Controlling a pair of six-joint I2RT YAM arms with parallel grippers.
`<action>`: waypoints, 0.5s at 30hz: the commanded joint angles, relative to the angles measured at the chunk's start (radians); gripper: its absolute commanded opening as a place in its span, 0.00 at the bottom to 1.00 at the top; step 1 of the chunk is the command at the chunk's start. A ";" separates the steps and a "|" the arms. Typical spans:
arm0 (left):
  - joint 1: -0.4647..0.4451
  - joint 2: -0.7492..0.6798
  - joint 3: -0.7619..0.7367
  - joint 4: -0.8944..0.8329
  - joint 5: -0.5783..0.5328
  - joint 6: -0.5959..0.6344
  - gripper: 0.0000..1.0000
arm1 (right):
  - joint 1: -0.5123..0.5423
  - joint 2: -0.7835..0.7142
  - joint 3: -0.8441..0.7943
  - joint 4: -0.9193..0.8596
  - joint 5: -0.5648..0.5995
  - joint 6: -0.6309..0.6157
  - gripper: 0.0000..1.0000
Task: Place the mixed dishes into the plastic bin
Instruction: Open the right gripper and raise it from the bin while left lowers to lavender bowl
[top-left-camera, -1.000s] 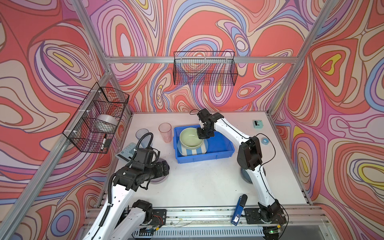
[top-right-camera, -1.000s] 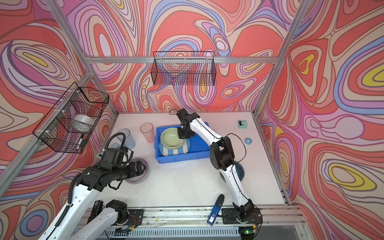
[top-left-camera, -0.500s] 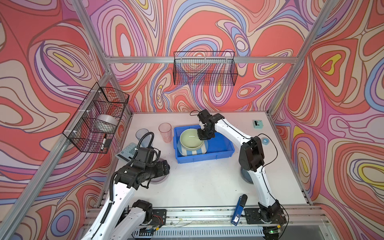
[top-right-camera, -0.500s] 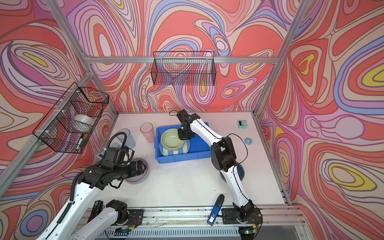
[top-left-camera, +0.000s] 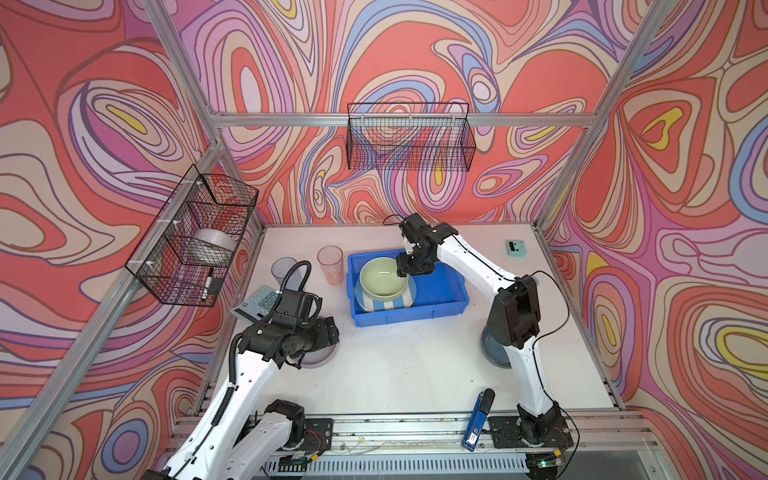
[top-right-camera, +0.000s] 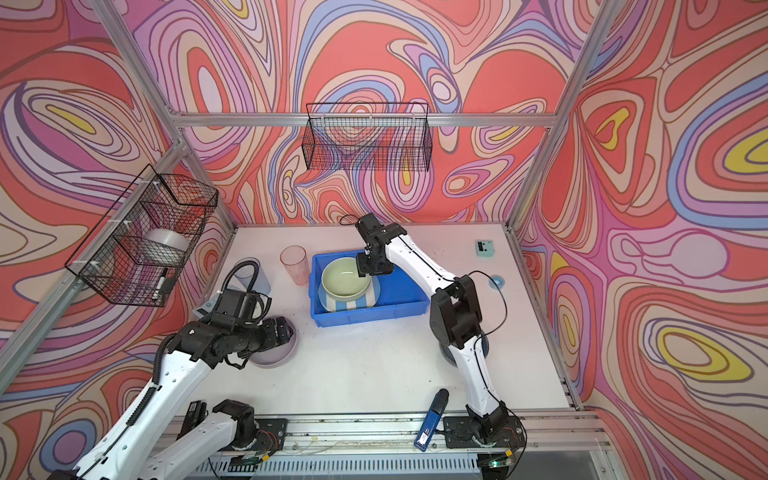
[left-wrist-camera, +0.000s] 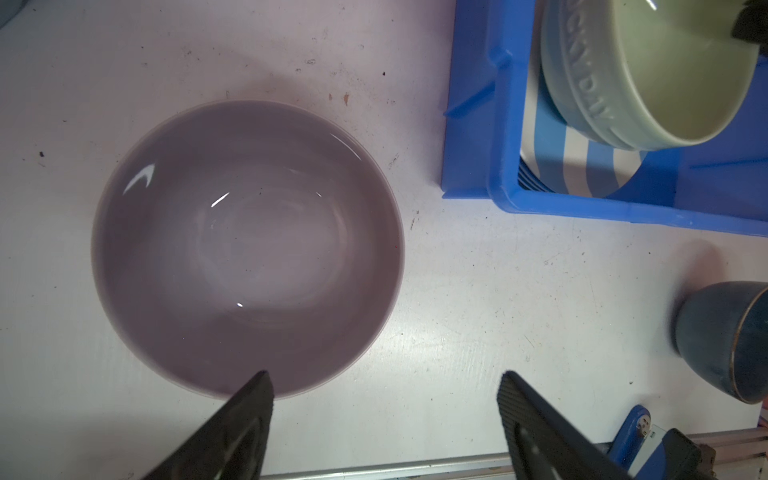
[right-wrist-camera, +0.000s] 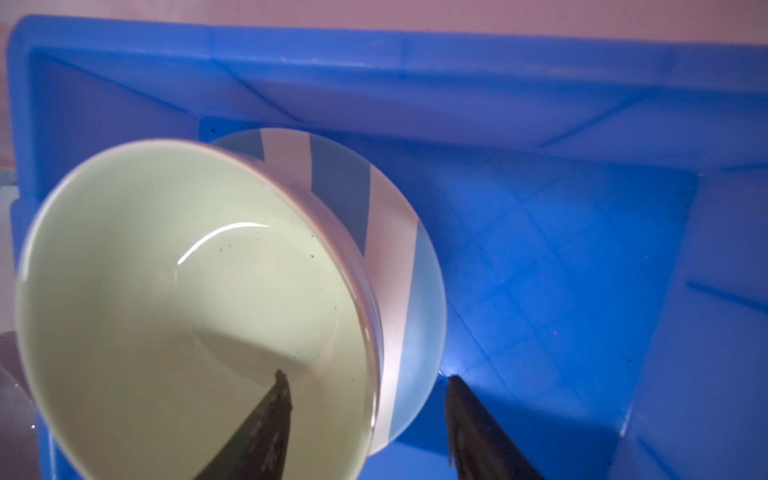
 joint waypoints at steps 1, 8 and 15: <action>0.031 0.025 0.020 0.012 -0.025 -0.026 0.87 | 0.006 -0.109 -0.041 -0.003 0.053 -0.028 0.66; 0.091 0.057 0.036 -0.045 -0.056 -0.059 0.86 | 0.006 -0.269 -0.240 0.075 0.053 -0.045 0.68; 0.109 0.014 0.036 -0.153 -0.177 -0.155 0.91 | 0.006 -0.407 -0.445 0.178 0.011 -0.047 0.69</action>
